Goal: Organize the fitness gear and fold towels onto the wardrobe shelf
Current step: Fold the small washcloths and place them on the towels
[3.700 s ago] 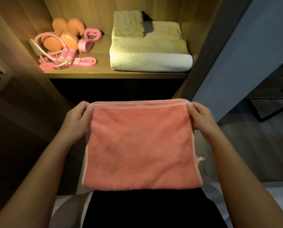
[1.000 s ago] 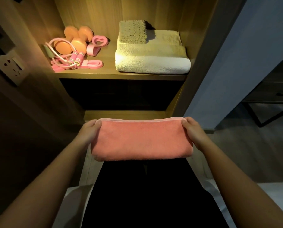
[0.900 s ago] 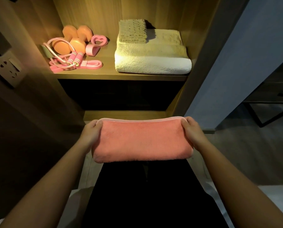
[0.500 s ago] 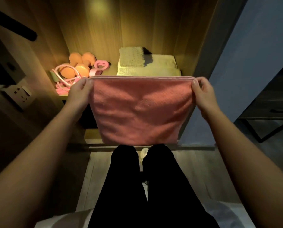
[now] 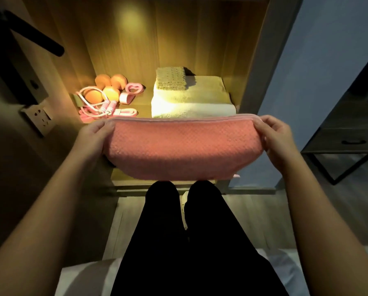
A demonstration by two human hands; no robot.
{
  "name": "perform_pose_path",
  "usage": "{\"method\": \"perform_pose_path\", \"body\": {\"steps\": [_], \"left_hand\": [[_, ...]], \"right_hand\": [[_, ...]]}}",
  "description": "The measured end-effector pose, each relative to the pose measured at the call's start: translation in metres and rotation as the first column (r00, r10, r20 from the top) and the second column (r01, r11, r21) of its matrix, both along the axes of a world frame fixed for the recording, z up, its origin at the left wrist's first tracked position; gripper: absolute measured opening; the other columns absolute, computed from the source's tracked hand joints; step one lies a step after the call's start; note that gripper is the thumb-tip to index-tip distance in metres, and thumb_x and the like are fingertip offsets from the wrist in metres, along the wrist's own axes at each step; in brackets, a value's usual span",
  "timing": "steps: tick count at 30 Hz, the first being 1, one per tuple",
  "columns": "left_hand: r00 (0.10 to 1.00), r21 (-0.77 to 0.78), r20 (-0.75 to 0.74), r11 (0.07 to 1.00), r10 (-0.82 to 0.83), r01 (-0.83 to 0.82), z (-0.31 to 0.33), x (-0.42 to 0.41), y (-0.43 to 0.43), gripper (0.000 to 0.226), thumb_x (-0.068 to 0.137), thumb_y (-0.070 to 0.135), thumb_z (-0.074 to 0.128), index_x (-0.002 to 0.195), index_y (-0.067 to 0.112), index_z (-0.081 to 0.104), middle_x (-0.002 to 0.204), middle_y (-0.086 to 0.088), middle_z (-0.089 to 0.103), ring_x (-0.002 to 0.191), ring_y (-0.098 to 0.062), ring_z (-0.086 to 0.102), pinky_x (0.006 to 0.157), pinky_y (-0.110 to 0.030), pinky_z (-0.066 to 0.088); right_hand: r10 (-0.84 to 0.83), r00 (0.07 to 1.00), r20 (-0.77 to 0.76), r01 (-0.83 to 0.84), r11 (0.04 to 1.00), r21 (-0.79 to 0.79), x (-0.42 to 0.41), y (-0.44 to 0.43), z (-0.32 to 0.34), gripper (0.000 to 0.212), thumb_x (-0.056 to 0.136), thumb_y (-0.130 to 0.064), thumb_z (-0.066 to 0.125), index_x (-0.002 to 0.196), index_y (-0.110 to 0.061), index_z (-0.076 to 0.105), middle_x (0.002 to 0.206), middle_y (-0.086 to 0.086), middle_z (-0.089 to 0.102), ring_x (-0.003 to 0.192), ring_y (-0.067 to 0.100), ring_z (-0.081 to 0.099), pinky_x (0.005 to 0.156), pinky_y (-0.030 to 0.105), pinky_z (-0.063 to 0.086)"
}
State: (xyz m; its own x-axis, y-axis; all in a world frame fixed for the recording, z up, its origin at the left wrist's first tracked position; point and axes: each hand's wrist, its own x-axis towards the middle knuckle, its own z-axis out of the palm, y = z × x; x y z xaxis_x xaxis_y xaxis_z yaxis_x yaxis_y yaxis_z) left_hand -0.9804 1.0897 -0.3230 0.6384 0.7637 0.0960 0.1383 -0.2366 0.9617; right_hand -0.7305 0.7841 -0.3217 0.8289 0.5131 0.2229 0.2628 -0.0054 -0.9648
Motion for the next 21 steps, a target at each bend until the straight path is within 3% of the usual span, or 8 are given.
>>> {"method": "perform_pose_path", "body": {"steps": [5,9,15,21], "left_hand": [[0.997,-0.03,-0.071,0.999,-0.027,0.025,-0.026,-0.018,-0.02,0.028,0.101,0.032,0.044,0.093,0.025,0.07,0.097,0.0,0.066,0.086,-0.019,0.062,0.068,-0.034,0.048],[0.989,-0.037,-0.145,0.999,-0.018,0.012,-0.051,-0.018,-0.033,0.033,0.103,0.032,0.041,0.106,0.013,0.068,0.101,-0.009,0.065,0.091,-0.026,0.062,0.074,-0.04,0.048],[0.917,-0.184,-0.389,0.983,-0.086,0.014,-0.102,-0.014,-0.039,0.027,0.102,0.03,0.043,0.098,0.016,0.065,0.101,-0.007,0.063,0.094,-0.026,0.06,0.077,-0.039,0.046],[0.825,-0.258,-0.56,0.963,-0.082,-0.079,-0.153,0.001,-0.035,0.028,0.102,0.029,0.04,0.106,0.013,0.063,0.108,-0.01,0.061,0.093,-0.025,0.056,0.074,-0.036,0.044]], "right_hand": [[0.013,0.997,-0.073,-0.017,0.998,-0.064,-0.014,-0.017,-0.018,0.029,0.095,-0.026,0.057,0.069,-0.031,0.07,0.065,-0.015,0.063,0.058,-0.002,0.056,0.049,0.014,0.042],[-0.033,0.989,-0.147,0.002,0.979,-0.204,-0.019,-0.016,-0.042,0.025,0.096,-0.026,0.056,0.072,-0.024,0.067,0.07,-0.006,0.061,0.066,0.009,0.054,0.058,0.025,0.041],[-0.073,0.973,-0.219,-0.061,0.834,-0.549,-0.019,-0.014,-0.106,0.027,0.097,-0.026,0.054,0.088,-0.004,0.066,0.081,0.008,0.06,0.072,0.018,0.05,0.064,0.032,0.038],[-0.087,0.977,-0.194,-0.075,0.711,-0.699,-0.018,-0.009,-0.167,0.022,0.1,-0.027,0.047,0.086,-0.017,0.06,0.087,0.001,0.059,0.085,0.018,0.053,0.065,0.03,0.038]]}}
